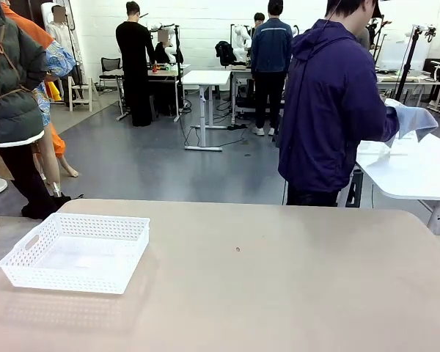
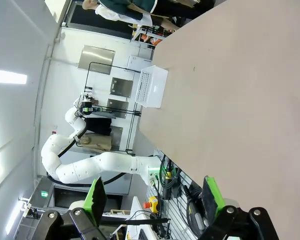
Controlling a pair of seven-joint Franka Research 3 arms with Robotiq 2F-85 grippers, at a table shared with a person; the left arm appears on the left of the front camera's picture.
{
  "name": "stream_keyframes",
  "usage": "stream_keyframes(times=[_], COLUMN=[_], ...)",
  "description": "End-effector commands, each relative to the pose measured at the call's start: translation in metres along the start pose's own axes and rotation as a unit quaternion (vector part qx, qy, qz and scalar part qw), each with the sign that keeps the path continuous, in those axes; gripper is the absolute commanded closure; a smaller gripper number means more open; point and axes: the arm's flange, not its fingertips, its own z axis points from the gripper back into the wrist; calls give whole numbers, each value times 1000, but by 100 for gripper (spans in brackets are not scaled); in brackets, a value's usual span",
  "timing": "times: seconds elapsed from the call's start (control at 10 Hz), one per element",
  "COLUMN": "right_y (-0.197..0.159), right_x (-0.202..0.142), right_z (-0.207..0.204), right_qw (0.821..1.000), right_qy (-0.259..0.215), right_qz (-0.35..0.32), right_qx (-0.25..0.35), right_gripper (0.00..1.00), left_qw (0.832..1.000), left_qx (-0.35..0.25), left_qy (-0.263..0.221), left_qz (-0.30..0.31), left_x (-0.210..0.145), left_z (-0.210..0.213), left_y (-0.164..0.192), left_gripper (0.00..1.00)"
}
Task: Clean and organize the cups into the basket.
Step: Pick up the Organizing basket and move it to the center of the table, then pick up the Reusable plastic cup from the right side of the table and place it inside the Organizing basket.
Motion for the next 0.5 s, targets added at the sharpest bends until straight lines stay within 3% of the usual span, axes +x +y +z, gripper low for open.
stream_keyframes(times=[0.0,0.4], right_y=[0,0], right_x=[1,1], right_z=[2,2], right_qw=[1000,1000], right_qy=[1,1], right_qz=[0,0], right_qx=[0,0], right_gripper=[0,0], left_qw=[1000,1000], left_qx=[-2,-2], left_qy=[0,0], left_qz=[1,1], left_x=[-2,-2], left_z=[1,1], left_y=[0,0], left_gripper=[0,0])
